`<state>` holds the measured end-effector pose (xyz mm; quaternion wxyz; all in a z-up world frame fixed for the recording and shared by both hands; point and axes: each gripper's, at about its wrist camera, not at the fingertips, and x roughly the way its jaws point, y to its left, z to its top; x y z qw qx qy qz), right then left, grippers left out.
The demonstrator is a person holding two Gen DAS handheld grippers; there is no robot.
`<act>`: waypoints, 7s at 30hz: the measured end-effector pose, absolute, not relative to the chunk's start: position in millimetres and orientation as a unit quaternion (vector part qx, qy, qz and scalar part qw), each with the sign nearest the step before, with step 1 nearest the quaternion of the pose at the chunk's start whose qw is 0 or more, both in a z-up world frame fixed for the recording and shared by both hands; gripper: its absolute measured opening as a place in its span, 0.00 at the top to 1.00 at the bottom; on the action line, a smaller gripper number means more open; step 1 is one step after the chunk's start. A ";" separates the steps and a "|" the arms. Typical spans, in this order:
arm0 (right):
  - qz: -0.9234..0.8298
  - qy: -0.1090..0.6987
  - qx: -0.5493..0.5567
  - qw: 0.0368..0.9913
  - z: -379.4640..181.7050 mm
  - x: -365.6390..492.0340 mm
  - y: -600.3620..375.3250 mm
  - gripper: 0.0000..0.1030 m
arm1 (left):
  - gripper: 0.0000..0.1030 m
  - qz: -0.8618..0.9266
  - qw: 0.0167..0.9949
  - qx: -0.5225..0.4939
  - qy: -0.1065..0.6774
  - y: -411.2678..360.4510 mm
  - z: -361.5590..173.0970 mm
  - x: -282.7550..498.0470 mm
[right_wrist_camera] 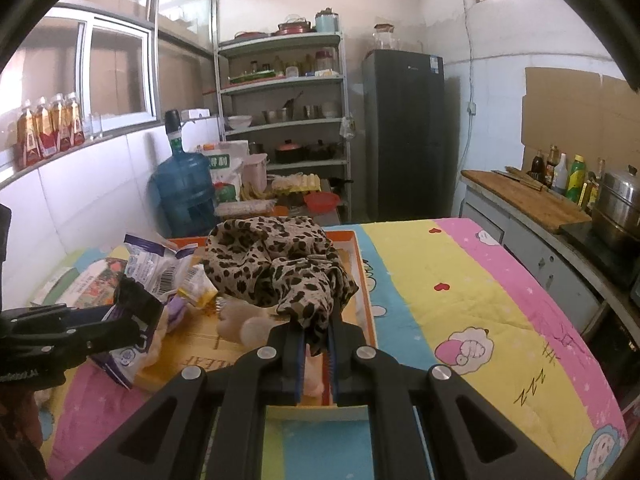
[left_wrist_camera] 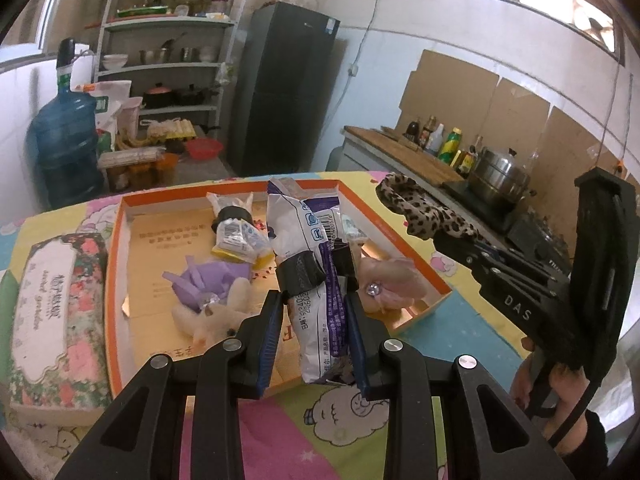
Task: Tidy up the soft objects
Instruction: 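Carry the snack bag and leopard-print cloth over the cardboard box with both tools, then open both tools to release the snack bag and leopard cloth into the box, then move both tools back from the box toward the remaining items, then grasp the white floral scrunchie with the right tool, then grasp the pink bagged item with the left tool while the right tool holds the scrunchie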
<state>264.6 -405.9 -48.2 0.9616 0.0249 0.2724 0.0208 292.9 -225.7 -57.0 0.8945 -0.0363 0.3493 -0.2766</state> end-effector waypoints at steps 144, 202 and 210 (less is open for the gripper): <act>0.260 0.366 -0.052 0.892 -104.3 184.6 -93.2 0.63 | 0.33 -0.048 0.961 -0.109 0.250 80.5 -80.1 116.8; 0.189 0.269 0.045 0.943 -72.6 150.7 -199.4 0.77 | 0.45 -0.172 0.940 -0.082 0.283 -28.3 -61.4 172.1; 0.144 0.245 0.052 0.957 -58.1 149.7 -240.4 0.77 | 0.45 -0.199 0.937 -0.071 0.278 -65.8 -51.0 187.4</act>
